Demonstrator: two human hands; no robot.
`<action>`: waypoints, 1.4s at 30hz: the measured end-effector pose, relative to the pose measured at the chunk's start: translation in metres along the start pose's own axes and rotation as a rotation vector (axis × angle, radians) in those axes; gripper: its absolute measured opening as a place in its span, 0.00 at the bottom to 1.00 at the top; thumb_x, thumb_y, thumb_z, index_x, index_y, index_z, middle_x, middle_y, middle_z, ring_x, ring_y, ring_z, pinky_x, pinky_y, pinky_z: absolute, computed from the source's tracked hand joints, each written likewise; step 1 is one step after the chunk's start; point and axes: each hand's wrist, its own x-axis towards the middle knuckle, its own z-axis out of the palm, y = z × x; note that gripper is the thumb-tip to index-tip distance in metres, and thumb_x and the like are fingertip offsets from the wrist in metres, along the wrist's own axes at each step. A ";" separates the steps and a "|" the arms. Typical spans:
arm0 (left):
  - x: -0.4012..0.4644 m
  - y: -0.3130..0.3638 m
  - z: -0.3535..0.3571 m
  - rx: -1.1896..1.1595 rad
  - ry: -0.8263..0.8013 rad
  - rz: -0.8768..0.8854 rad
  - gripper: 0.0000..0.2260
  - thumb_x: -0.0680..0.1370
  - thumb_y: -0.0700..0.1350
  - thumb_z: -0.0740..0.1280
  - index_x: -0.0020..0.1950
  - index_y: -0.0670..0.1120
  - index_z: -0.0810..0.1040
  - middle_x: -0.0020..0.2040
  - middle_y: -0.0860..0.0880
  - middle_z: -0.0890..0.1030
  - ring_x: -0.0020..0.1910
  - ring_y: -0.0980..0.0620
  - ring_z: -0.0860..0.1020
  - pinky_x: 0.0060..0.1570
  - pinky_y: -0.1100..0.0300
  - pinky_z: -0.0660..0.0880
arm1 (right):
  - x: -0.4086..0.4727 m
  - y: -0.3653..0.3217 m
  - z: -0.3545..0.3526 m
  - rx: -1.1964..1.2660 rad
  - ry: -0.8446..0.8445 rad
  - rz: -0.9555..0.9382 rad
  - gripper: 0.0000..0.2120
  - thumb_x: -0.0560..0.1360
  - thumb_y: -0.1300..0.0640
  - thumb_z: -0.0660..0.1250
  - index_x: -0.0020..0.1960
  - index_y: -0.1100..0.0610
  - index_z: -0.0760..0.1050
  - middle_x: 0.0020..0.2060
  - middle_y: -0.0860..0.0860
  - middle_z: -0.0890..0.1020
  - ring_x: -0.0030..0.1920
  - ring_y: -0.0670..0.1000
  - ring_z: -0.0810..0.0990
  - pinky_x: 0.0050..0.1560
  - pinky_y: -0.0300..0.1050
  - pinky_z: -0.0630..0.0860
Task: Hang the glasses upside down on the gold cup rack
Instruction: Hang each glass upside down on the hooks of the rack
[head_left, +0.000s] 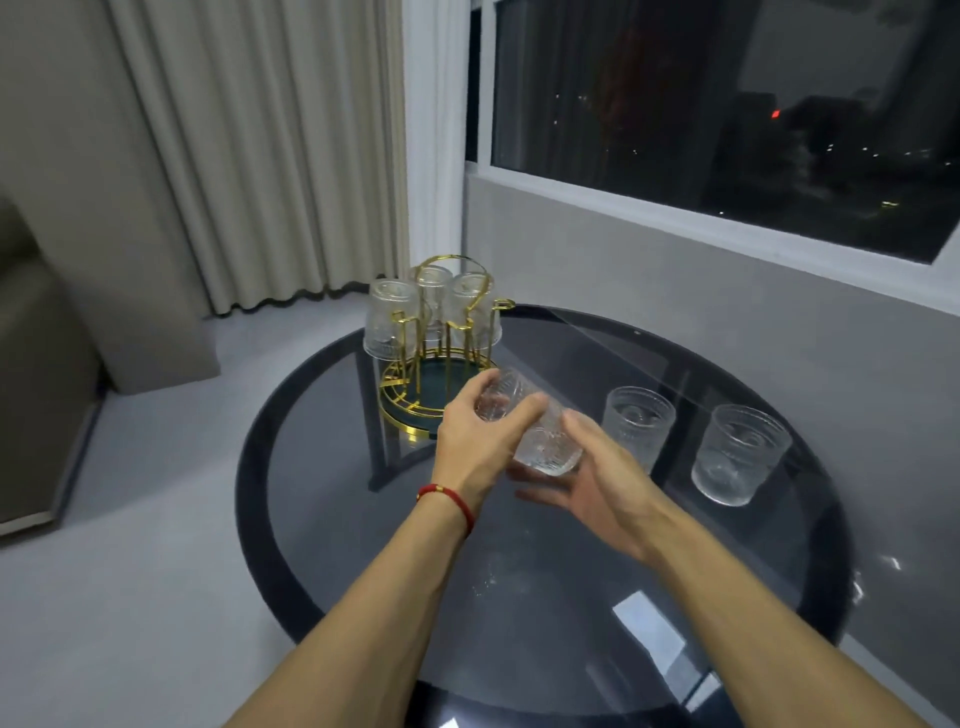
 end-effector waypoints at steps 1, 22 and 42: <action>0.004 0.001 -0.004 -0.011 -0.003 -0.007 0.38 0.64 0.63 0.76 0.72 0.54 0.75 0.63 0.53 0.79 0.61 0.54 0.78 0.59 0.43 0.80 | 0.005 -0.001 0.005 0.015 0.017 -0.026 0.19 0.85 0.50 0.61 0.73 0.58 0.71 0.66 0.62 0.82 0.59 0.66 0.86 0.56 0.59 0.83; 0.036 -0.100 -0.024 1.224 -0.052 0.158 0.35 0.79 0.64 0.53 0.83 0.56 0.42 0.84 0.47 0.41 0.81 0.46 0.35 0.77 0.35 0.46 | 0.118 -0.103 0.043 -0.728 0.614 -0.483 0.35 0.74 0.53 0.78 0.76 0.48 0.67 0.75 0.52 0.72 0.75 0.56 0.70 0.73 0.57 0.72; 0.039 -0.103 -0.023 1.215 -0.041 0.156 0.36 0.79 0.65 0.55 0.83 0.56 0.45 0.84 0.47 0.44 0.81 0.45 0.36 0.77 0.34 0.46 | 0.173 -0.069 0.056 -1.263 0.342 -0.461 0.39 0.73 0.54 0.79 0.78 0.53 0.62 0.75 0.56 0.67 0.75 0.58 0.69 0.72 0.55 0.71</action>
